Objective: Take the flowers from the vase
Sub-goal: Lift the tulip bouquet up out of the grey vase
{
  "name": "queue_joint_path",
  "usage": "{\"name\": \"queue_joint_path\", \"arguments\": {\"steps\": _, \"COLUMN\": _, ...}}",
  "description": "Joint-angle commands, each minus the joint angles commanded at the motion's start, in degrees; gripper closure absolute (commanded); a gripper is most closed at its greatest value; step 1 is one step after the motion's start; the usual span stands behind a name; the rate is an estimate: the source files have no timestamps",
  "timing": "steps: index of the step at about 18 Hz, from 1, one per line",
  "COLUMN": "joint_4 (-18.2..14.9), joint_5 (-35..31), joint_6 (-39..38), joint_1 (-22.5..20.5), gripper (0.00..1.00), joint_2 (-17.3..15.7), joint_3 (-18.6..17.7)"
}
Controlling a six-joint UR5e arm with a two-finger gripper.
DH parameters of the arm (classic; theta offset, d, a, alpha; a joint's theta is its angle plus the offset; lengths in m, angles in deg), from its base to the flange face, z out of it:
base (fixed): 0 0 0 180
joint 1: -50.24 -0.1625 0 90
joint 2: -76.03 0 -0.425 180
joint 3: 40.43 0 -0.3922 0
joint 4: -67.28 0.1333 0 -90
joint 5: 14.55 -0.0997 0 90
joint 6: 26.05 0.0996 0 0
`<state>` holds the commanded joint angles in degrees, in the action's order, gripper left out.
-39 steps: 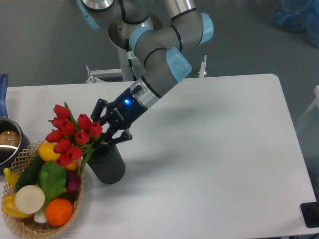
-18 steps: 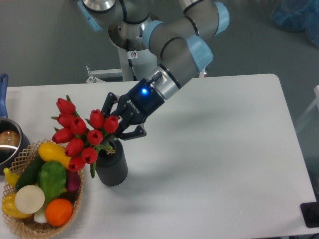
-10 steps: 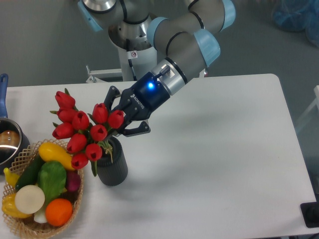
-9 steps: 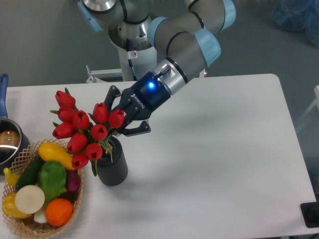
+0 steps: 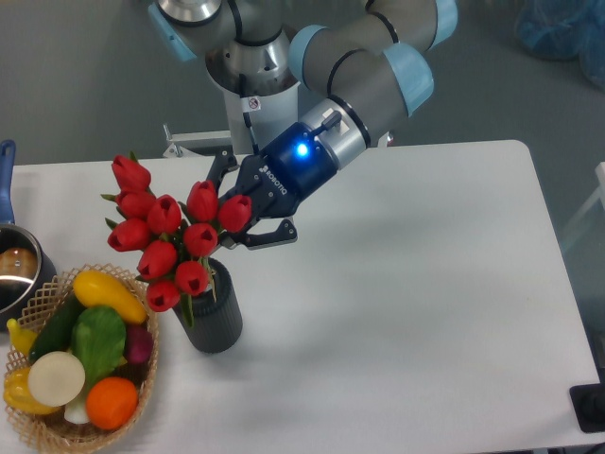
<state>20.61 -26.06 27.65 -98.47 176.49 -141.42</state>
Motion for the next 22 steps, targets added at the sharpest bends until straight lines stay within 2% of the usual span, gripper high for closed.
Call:
{"name": "queue_joint_path", "arguments": {"steps": 3, "joint_4": 0.09, "joint_5": 1.32, "joint_6": -1.31, "joint_1": -0.53, "gripper": 0.68, "joint_2": -0.09, "joint_3": 0.00}}
{"name": "queue_joint_path", "arguments": {"steps": 10, "joint_4": 0.09, "joint_5": 5.36, "joint_6": -5.45, "joint_1": -2.02, "gripper": 0.68, "joint_2": 0.09, "joint_3": 2.55}}
{"name": "queue_joint_path", "arguments": {"steps": 18, "joint_4": 0.18, "joint_5": 5.36, "joint_6": -5.01, "joint_1": -3.60, "gripper": 0.69, "joint_2": 0.53, "joint_3": 4.39}}
{"name": "queue_joint_path", "arguments": {"steps": 19, "joint_4": 0.18, "joint_5": 5.28, "joint_6": -5.01, "joint_1": -4.22, "gripper": 0.70, "joint_2": 0.70, "joint_3": 4.83}}
{"name": "queue_joint_path", "arguments": {"steps": 21, "joint_4": 0.52, "joint_5": 4.75, "joint_6": -4.31, "joint_1": -5.18, "gripper": 0.87, "joint_2": 0.88, "joint_3": 5.45}}
{"name": "queue_joint_path", "arguments": {"steps": 22, "joint_4": 0.53, "joint_5": 4.66, "joint_6": -3.26, "joint_1": -5.88, "gripper": 0.91, "joint_2": 1.05, "joint_3": 5.62}}
